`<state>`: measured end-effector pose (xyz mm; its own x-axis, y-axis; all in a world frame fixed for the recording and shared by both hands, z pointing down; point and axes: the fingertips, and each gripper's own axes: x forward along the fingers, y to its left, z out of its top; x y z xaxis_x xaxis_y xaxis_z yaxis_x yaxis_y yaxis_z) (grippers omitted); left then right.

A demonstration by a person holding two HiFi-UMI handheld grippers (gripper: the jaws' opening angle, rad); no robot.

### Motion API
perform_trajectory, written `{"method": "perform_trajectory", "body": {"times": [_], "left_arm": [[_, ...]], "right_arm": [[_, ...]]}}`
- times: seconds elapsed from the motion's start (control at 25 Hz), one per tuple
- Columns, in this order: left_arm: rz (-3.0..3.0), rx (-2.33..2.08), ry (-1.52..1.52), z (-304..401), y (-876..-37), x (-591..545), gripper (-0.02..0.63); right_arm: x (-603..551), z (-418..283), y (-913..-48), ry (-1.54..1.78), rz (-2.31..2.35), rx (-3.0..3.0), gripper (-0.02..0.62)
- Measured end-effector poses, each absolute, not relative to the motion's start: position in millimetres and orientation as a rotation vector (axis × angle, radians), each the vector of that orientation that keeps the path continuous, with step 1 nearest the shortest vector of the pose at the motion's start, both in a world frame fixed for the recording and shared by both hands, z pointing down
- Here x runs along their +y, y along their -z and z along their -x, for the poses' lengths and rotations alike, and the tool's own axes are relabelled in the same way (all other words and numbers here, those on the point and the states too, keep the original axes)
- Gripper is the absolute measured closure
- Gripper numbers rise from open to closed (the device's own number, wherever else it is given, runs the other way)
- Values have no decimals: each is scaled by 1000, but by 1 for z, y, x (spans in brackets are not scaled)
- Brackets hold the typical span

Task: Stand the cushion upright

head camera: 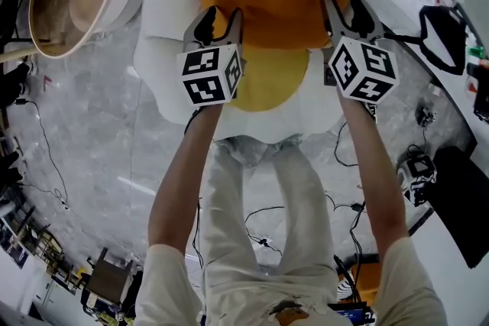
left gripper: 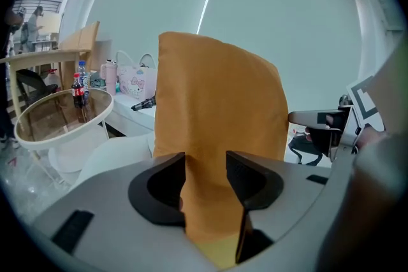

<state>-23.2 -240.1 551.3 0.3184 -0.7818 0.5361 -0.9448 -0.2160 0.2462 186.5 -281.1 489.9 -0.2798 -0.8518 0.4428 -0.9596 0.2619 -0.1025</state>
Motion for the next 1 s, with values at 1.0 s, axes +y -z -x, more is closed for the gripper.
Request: {"method": "perform_trajectory", "body": {"times": [1.0], "left_arm": [[-2168,-1397,-452,7,-456,-153,601]], "right_arm": [[-165,-154,-444,-564,-1485,-2198,540]]}}
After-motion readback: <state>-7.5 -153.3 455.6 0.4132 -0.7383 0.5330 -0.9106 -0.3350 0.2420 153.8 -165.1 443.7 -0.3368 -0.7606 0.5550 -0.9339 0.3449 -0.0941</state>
